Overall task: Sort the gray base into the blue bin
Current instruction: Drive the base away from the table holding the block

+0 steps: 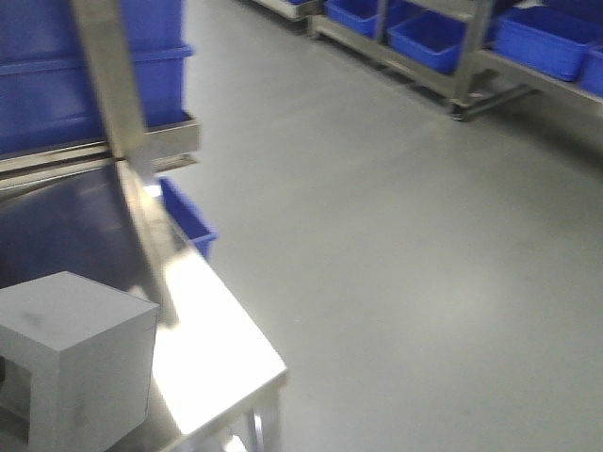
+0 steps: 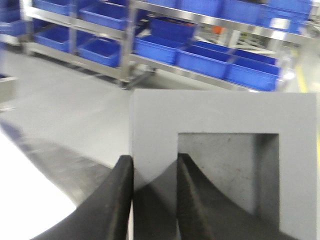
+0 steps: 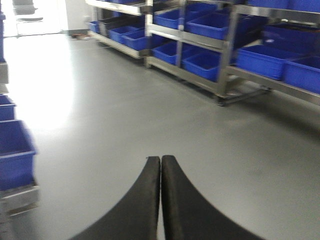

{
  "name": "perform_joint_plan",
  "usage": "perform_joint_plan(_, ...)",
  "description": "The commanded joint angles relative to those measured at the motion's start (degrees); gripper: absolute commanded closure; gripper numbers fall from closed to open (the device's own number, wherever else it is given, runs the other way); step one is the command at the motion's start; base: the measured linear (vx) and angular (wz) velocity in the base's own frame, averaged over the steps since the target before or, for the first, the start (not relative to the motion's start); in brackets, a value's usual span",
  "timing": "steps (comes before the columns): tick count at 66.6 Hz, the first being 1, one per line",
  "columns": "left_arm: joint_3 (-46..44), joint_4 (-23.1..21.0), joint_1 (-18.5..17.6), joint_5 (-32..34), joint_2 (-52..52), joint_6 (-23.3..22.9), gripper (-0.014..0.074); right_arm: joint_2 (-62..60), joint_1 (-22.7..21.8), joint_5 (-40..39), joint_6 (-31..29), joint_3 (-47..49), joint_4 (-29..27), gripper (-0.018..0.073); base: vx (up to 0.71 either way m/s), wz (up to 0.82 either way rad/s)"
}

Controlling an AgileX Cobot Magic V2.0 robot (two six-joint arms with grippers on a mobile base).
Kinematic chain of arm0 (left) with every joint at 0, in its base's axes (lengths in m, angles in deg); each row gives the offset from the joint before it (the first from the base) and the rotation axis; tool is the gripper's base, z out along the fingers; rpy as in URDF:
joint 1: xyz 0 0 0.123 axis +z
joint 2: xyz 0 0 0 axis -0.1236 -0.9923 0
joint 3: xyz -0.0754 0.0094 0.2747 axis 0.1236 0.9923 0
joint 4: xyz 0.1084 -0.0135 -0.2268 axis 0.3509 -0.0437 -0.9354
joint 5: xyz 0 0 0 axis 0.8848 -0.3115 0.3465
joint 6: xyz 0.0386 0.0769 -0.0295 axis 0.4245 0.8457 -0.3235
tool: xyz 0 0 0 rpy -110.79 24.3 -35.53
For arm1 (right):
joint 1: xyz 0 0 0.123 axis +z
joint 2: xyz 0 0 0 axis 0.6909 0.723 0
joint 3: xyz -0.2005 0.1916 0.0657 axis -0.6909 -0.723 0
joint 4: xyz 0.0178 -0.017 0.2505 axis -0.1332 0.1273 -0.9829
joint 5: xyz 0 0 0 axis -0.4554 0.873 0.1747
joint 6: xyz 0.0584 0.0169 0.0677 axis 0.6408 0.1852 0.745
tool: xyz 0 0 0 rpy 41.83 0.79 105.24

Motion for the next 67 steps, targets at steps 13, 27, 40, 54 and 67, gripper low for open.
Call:
perform_joint_plan(13, -1.69, -0.02, -0.39, 6.07, -0.50, -0.38, 0.0603, -0.43, -0.06, -4.64, -0.69, -0.32, 0.49, 0.0564, -0.10, -0.71)
perform_joint_plan(27, -1.69, -0.02, -0.39, 6.07, -0.50, -0.38, 0.0603, -0.43, -0.06, -4.56, -0.69, -0.32, 0.49, 0.0564, -0.10, -0.62)
perform_joint_plan(40, -1.69, -0.02, -0.39, 6.07, -0.50, -0.38, 0.0603, -0.43, -0.06, -4.56, -0.69, -0.32, 0.49, 0.0564, -0.09, -0.64)
perform_joint_plan(54, -1.69, -0.02, -0.33, 6.07, -0.50, -0.38, 0.0603, -0.43, -0.06, -4.56, -0.69, -0.32, 0.49, 0.0564, -0.07, -0.71)
perform_joint_plan(67, -1.69, -0.02, -0.33, 6.07, -0.50, -0.38, 0.0603, -0.43, -0.11, -4.58, -0.69, -0.32, 0.49, 0.0564, -0.02, -0.80)
